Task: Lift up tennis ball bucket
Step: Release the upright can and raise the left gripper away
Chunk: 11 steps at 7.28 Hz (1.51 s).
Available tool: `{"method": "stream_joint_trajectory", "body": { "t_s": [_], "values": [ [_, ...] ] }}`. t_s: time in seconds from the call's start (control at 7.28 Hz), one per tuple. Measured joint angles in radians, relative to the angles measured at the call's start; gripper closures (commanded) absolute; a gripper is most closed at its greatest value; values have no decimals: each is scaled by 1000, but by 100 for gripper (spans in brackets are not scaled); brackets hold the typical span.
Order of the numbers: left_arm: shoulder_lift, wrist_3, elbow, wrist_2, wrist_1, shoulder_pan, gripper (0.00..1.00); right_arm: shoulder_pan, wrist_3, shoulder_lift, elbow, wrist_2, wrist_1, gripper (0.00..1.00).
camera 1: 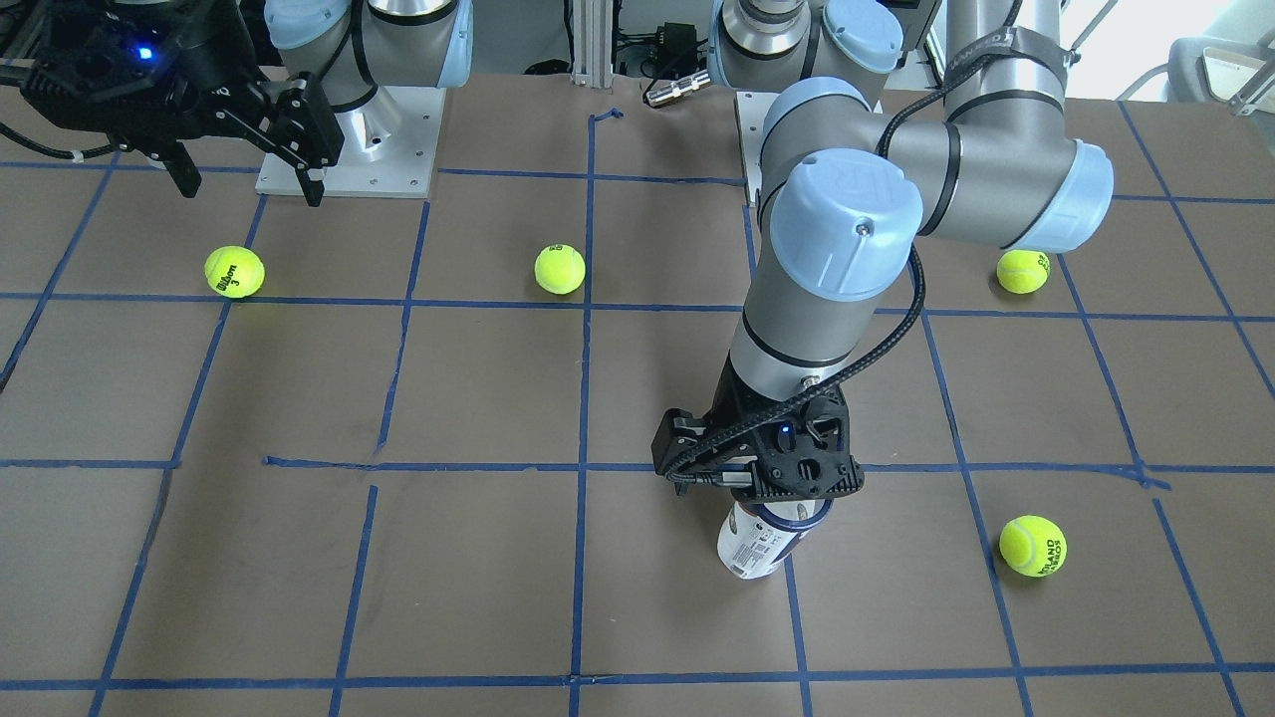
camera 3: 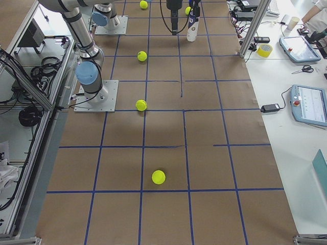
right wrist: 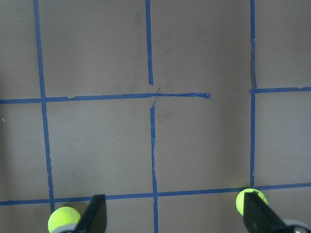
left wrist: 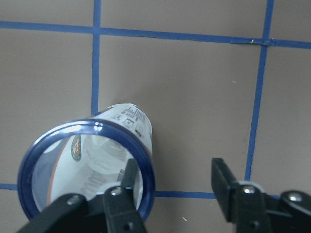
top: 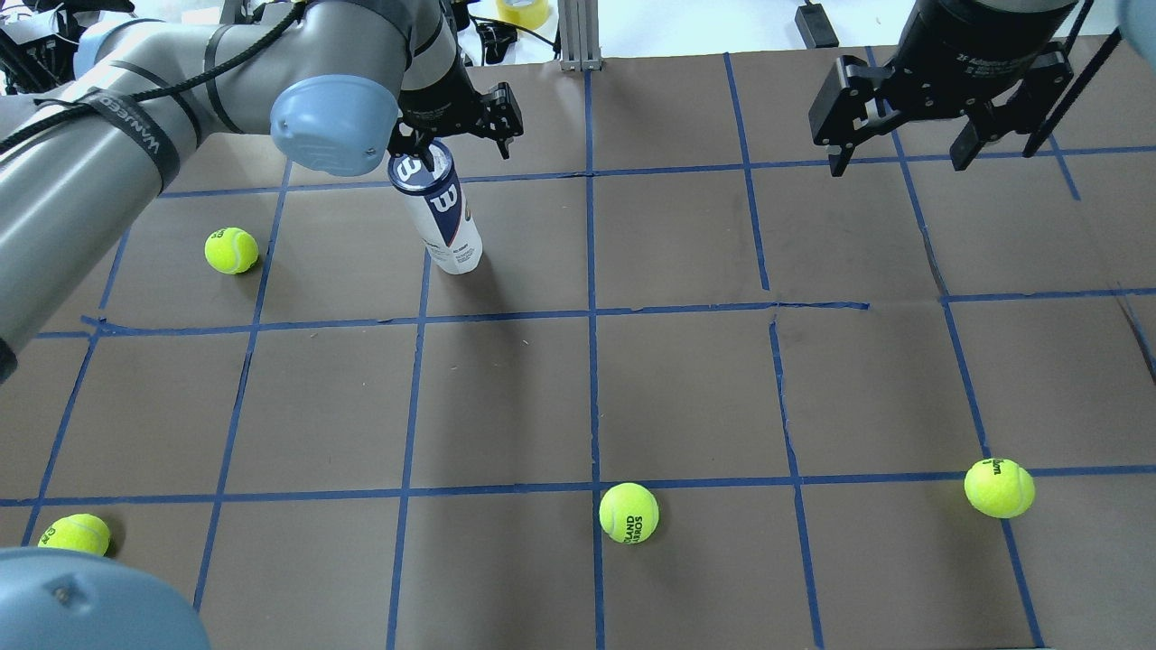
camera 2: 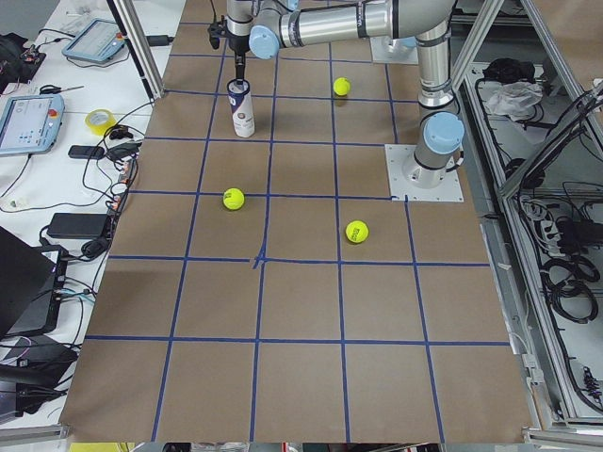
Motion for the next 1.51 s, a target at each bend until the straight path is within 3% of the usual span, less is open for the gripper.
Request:
{"method": "stream_joint_trajectory", "body": {
  "t_s": [0.27, 0.69, 0.96, 1.51],
  "values": [
    [59, 64, 59, 10, -134, 20, 0, 0, -2, 0, 0, -2, 0, 0],
    [161, 228, 123, 16, -359, 162, 0, -1, -4, 0, 1, -3, 0, 0],
    [223, 269, 67, 19, -391, 228, 0, -3, -6, 1, 1, -8, 1, 0],
    [302, 277, -53, 18, -373, 256, 0, -2, -7, 0, 1, -8, 1, 0]
  ]
}}
